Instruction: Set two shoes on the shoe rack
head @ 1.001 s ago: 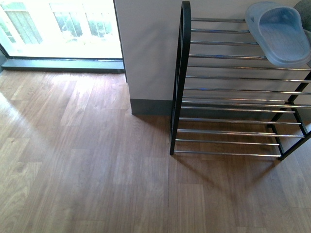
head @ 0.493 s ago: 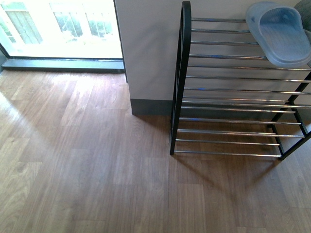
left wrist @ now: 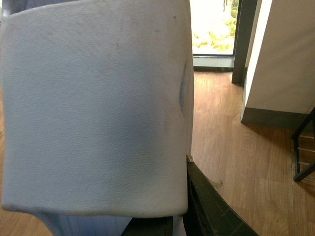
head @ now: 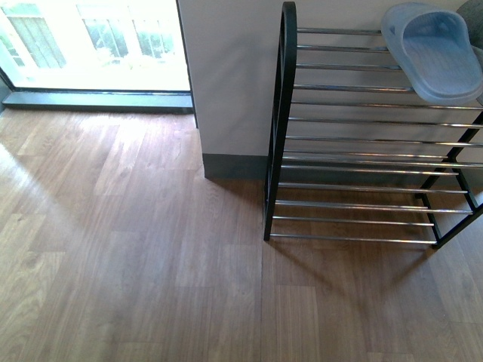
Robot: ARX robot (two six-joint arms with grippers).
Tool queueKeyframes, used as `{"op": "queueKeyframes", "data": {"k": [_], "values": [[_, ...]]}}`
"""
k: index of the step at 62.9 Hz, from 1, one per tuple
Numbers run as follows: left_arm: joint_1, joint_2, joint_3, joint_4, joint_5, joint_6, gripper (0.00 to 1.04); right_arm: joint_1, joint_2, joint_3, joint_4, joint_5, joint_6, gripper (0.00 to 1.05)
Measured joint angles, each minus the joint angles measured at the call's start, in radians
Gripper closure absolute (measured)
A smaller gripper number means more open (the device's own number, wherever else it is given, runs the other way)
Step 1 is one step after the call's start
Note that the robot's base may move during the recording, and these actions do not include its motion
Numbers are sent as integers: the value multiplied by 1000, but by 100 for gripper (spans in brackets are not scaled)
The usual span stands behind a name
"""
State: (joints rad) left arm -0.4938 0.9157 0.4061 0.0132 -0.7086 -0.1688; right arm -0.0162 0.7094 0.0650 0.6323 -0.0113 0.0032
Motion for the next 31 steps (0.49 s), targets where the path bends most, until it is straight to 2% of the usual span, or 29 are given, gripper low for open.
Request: {"op": "queueKeyframes", "data": {"k": [14,31], "values": [[0,0,0,0,0,0,103,11,-74,-45,-14,13,0,103],[0,0,0,0,0,0,103,13,-246,-46,-173,11,0,103]]}}
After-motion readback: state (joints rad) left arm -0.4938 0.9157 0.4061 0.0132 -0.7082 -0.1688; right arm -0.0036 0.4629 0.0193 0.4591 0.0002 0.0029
